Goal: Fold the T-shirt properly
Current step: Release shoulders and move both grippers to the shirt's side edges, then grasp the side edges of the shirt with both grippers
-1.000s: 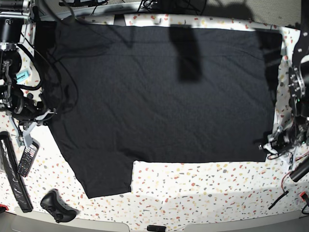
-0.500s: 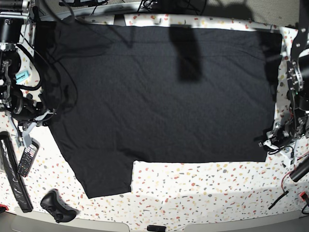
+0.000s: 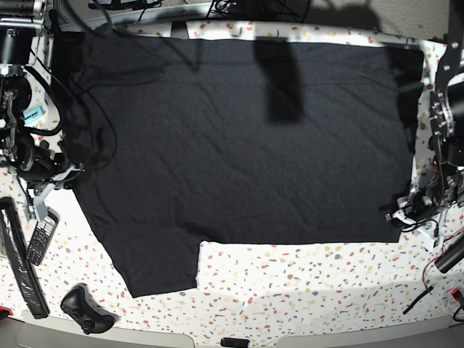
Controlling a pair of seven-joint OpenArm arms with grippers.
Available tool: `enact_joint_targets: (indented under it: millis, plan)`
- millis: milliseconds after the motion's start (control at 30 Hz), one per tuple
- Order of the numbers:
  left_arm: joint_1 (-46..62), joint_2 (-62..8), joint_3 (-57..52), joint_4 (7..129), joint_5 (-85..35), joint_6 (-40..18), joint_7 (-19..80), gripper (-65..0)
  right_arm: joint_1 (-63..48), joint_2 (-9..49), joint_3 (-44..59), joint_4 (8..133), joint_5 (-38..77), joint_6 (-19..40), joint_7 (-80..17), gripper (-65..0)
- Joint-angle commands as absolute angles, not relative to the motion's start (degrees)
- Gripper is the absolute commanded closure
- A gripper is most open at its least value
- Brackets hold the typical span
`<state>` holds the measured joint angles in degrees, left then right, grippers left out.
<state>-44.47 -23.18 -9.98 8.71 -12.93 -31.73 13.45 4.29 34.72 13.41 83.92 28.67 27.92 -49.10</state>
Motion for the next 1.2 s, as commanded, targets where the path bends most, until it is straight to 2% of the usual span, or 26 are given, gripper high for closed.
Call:
enact_joint_targets:
  millis: [0, 267, 467, 767, 967, 1133, 1167]
  plan:
    - [-46.2, -23.3, -10.0, 9.4, -13.6, -32.2, 13.1, -15.1, 5.4, 36.1, 13.9, 84.7, 29.2, 28.2, -48.1, -14.7]
    - [-46.2, -22.7, -10.0, 9.4, -13.5, -32.2, 12.6, -14.6, 5.4, 36.1, 13.9, 84.7, 29.2, 28.3, -47.7, -14.7]
    - [-46.2, -22.7, -10.0, 9.3, -13.5, -30.8, 10.7, 0.0, 6.4, 36.1, 13.9, 84.7, 29.2, 28.3, -45.8, -14.7]
    - [-46.0, -22.7, -10.0, 9.3, -13.4, -30.9, 7.6, 0.0, 10.6, 36.1, 13.9, 84.7, 29.2, 28.3, -45.8, -14.7]
    - [-45.9, -22.7, -10.0, 9.3, -6.9, -29.4, 8.9, 0.0, 12.2, 36.0, 13.6, 83.9, 29.1, 28.3, -43.3, -14.7]
    - [-45.9, -22.7, -10.0, 9.3, -7.0, -27.0, 10.7, 0.0, 21.1, 36.0, 7.1, 75.7, 26.1, 28.3, -45.1, -14.9]
    - [-45.9, -22.7, -10.0, 9.3, -7.0, -27.0, 10.7, 0.0, 23.8, 36.0, 4.8, 72.6, 25.6, 28.3, -45.5, -16.8]
